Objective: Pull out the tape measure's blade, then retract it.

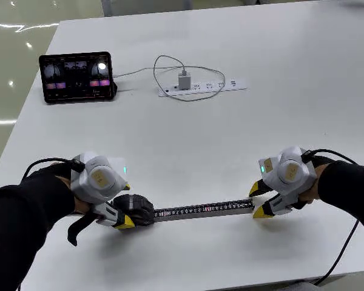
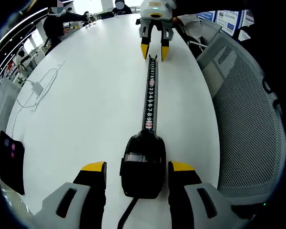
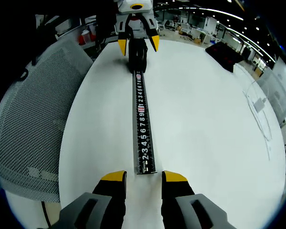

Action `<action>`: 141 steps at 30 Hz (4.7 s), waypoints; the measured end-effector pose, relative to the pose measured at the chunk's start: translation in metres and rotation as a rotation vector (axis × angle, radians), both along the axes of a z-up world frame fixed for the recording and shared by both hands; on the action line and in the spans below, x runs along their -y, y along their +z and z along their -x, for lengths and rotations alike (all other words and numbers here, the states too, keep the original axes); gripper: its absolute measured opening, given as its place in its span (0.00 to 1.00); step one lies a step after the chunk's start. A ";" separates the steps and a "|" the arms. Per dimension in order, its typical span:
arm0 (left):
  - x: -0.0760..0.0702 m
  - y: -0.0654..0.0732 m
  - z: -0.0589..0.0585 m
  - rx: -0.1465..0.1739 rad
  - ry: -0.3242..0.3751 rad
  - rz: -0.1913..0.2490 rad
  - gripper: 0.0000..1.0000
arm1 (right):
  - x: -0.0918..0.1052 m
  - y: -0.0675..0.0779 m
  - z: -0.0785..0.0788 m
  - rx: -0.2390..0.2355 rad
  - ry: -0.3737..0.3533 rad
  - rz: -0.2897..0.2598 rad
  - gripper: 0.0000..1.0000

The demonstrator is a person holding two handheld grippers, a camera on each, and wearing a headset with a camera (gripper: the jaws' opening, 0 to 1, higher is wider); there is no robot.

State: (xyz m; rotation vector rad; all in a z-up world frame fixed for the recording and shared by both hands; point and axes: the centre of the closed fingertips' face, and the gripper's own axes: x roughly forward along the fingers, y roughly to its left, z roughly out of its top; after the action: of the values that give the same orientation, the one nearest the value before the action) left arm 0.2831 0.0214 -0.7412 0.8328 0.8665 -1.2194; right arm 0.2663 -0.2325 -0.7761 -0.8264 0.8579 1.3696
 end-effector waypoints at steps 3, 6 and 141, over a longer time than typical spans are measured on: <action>-0.001 0.002 0.001 -0.008 0.012 0.009 0.52 | 0.000 0.001 0.002 -0.002 -0.006 -0.003 0.29; -0.001 0.005 0.003 -0.010 0.020 0.024 0.55 | 0.000 0.002 0.003 -0.007 -0.022 -0.008 0.33; -0.044 0.033 0.028 0.222 0.712 0.360 0.99 | 0.101 0.046 0.055 0.139 -0.684 -0.253 0.99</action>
State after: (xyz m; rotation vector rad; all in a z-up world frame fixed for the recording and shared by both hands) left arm 0.2554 0.0656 -0.7079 0.3059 0.6482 -0.6080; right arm 0.2117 -0.3337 -0.7305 -0.3678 0.7436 0.7815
